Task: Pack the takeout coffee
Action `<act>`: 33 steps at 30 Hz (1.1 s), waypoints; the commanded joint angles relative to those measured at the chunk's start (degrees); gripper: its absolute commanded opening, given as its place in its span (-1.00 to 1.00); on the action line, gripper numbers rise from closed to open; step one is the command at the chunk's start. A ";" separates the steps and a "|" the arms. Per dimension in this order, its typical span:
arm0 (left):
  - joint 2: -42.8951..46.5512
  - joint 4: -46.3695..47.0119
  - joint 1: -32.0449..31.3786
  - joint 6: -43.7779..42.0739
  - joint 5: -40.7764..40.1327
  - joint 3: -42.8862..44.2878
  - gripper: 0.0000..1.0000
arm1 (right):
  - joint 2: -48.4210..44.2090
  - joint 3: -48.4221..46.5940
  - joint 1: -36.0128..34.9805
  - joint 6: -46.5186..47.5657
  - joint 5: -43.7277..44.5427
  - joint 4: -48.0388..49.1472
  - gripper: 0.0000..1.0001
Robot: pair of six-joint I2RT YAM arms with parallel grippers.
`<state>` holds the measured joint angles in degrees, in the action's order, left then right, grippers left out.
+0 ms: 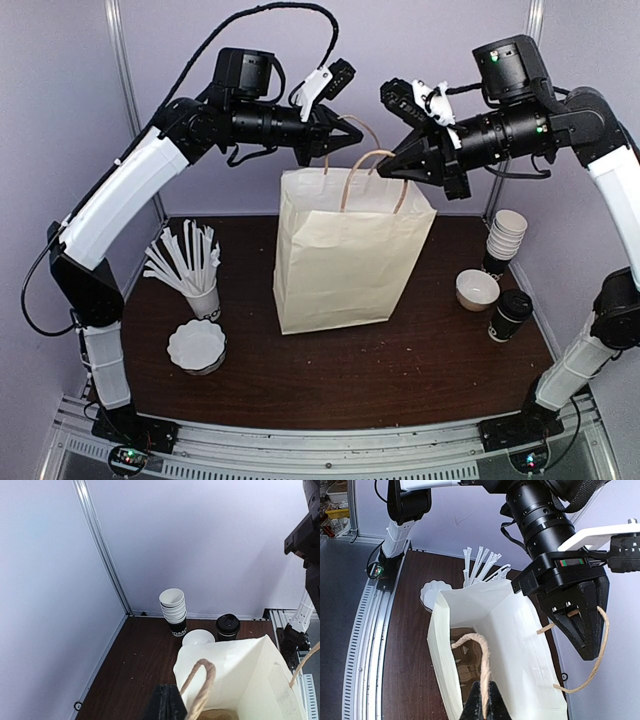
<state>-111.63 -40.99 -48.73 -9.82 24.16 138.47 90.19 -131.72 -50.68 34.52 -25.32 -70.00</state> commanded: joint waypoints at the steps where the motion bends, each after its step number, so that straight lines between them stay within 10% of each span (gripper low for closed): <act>1: 0.06 2.21 0.39 1.02 -0.87 -0.76 -1.00 | 0.10 2.49 -0.13 0.54 1.68 0.52 -1.00; 13: 0.15 3.11 0.48 1.43 -4.32 -10.31 -0.85 | -1.66 11.93 0.62 -0.04 6.23 4.87 -0.99; 15: 0.20 3.02 0.56 1.07 -6.01 -11.43 -0.01 | -1.01 11.78 1.13 -0.36 7.17 4.92 -0.32; 18: 0.51 1.72 0.61 0.64 -10.39 -11.29 0.42 | -0.03 9.54 2.11 -0.94 7.31 2.85 0.34; 33: 9.24 -0.48 0.57 -0.16 -10.17 -20.31 0.54 | -7.70 17.35 3.70 0.21 2.93 1.91 0.68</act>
<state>-102.43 -44.29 -48.58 -9.58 15.16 120.88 81.82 -116.62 -47.44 34.37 -20.23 -68.40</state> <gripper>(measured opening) 0.777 0.840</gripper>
